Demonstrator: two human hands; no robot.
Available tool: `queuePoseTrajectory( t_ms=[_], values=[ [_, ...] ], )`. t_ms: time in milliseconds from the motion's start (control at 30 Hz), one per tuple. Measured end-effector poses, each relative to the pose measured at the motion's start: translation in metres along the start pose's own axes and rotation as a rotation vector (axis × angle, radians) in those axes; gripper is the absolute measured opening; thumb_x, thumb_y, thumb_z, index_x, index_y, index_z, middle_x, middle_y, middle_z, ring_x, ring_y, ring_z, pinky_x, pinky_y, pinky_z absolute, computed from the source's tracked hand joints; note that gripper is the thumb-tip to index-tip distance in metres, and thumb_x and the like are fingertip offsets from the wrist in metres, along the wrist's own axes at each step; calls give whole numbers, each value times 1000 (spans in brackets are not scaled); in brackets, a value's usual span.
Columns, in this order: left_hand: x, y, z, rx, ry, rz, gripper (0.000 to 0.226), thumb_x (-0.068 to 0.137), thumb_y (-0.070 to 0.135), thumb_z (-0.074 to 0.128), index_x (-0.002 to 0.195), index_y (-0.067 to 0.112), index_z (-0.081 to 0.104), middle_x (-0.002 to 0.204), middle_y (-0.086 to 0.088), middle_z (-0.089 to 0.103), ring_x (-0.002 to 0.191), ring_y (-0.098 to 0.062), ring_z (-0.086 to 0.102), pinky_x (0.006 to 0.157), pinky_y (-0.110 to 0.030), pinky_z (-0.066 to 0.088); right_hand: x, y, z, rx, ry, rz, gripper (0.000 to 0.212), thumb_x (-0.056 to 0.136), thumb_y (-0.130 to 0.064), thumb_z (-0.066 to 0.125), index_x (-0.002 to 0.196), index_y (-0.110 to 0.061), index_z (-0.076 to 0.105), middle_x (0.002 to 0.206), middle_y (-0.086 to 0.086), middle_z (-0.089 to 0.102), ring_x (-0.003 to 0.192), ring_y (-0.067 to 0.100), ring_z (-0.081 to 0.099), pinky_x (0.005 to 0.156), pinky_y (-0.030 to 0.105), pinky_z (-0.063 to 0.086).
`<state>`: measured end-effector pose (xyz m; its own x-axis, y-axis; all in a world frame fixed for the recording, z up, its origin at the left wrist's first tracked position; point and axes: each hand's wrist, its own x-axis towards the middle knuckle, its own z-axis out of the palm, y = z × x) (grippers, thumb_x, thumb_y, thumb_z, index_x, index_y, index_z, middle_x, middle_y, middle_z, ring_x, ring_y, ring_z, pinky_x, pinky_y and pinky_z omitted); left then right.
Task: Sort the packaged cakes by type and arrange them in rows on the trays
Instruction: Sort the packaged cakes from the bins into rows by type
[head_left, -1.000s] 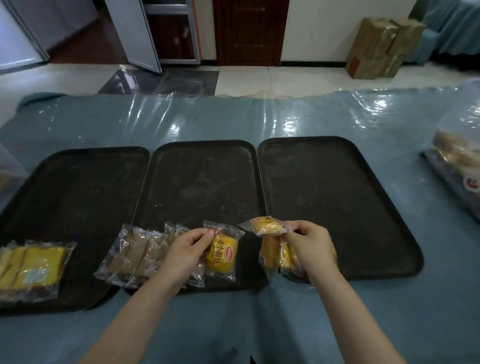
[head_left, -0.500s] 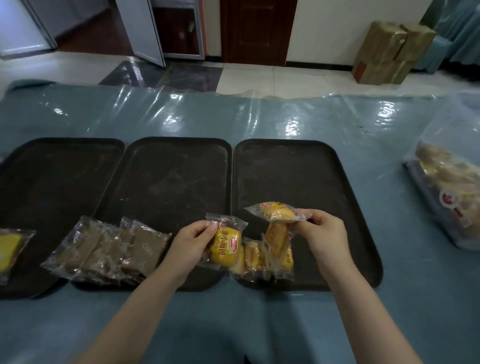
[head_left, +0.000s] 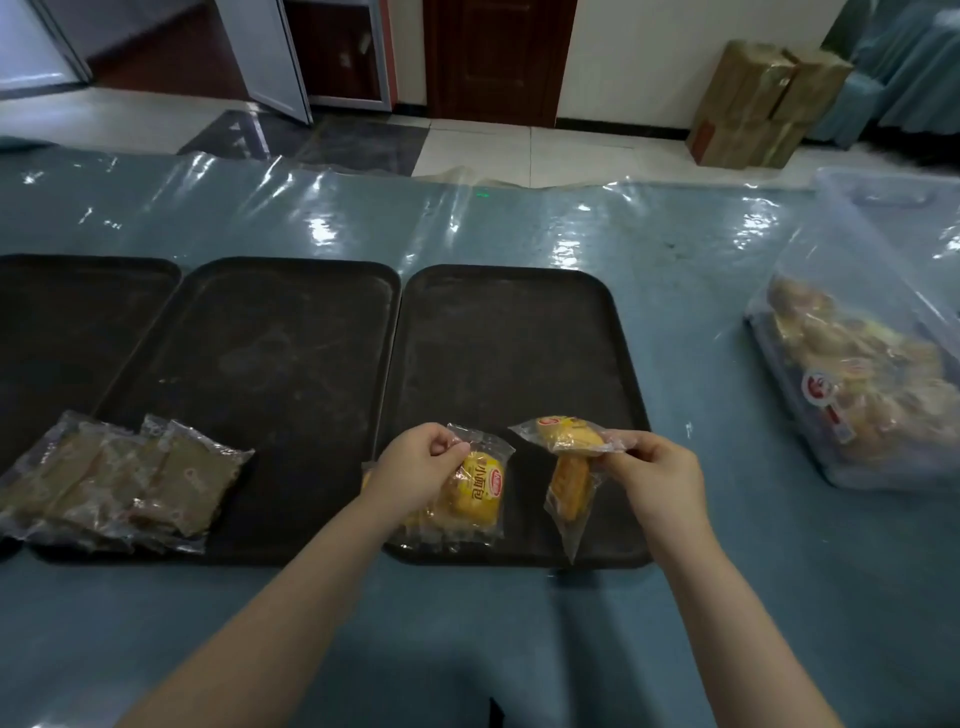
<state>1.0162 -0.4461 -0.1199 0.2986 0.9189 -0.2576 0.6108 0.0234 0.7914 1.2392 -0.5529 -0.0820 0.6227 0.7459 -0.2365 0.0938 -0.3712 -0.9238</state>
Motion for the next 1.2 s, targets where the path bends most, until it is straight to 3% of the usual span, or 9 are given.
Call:
queuePoseTrajectory(
  t_ms=[333, 500, 600, 733, 800, 900, 1000, 1067, 1200],
  values=[
    [14, -1, 50, 348, -48, -32, 21, 94, 36, 62, 109, 21, 60, 91, 8, 66, 82, -5, 61, 67, -24, 48, 1, 24, -26, -31, -32, 53, 15, 86, -7, 72, 89, -21, 77, 79, -8, 75, 82, 9, 69, 63, 18, 50],
    [9, -3, 58, 544, 24, 79, 63, 93, 38, 63, 145, 18, 33, 108, 4, 64, 90, -8, 62, 66, -21, 49, 5, 33, -26, -43, -37, 72, 17, 86, -6, 72, 91, -21, 78, 80, -7, 76, 84, 11, 70, 67, 22, 54],
    [6, -5, 62, 693, 92, 192, 66, 94, 44, 59, 148, 19, 31, 130, 1, 57, 114, -15, 56, 85, -27, 52, 7, 36, -26, -52, -40, 67, 17, 86, -6, 72, 93, -20, 78, 82, -7, 75, 85, 10, 69, 66, 21, 52],
    [5, -7, 65, 820, 133, 283, 61, 95, 49, 54, 146, 20, 36, 134, 2, 51, 121, -15, 48, 100, -29, 44, 8, 38, -23, -74, -39, 52, 18, 87, -5, 70, 94, -21, 78, 83, -9, 75, 84, 8, 68, 66, 20, 52],
    [2, -3, 64, 767, 148, 346, 59, 95, 49, 55, 145, 22, 39, 138, 4, 47, 126, -15, 44, 104, -31, 39, 7, 39, -21, -94, -37, 41, 20, 88, -5, 69, 91, -23, 78, 82, -10, 74, 83, 7, 68, 68, 22, 54],
    [-11, 10, 61, 464, 32, 456, 55, 94, 39, 59, 144, 26, 41, 141, 9, 43, 128, -9, 40, 105, -24, 35, 6, 42, -17, -124, -44, 21, 24, 88, -5, 67, 85, -28, 75, 80, -10, 74, 82, 8, 68, 70, 25, 55],
    [-30, 24, 59, 232, -180, 475, 58, 94, 34, 62, 146, 33, 38, 139, 18, 38, 111, 5, 45, 93, -12, 37, 5, 45, -15, -140, -50, 3, 25, 89, -6, 67, 83, -29, 74, 81, -9, 74, 82, 8, 68, 73, 27, 57],
    [-38, 26, 63, 188, -250, 478, 59, 93, 37, 62, 145, 42, 35, 137, 24, 35, 102, 3, 52, 81, -13, 47, 5, 46, -14, -145, -49, -8, 22, 90, -8, 68, 85, -28, 74, 82, -9, 74, 82, 7, 69, 76, 29, 58],
    [-48, 25, 75, -109, -293, 398, 58, 94, 31, 65, 139, 53, 38, 146, 28, 29, 118, 11, 48, 94, -13, 46, 4, 48, -16, -146, -53, -24, 17, 91, -10, 67, 92, -25, 75, 86, -11, 73, 84, 5, 68, 74, 24, 56]
  ],
)
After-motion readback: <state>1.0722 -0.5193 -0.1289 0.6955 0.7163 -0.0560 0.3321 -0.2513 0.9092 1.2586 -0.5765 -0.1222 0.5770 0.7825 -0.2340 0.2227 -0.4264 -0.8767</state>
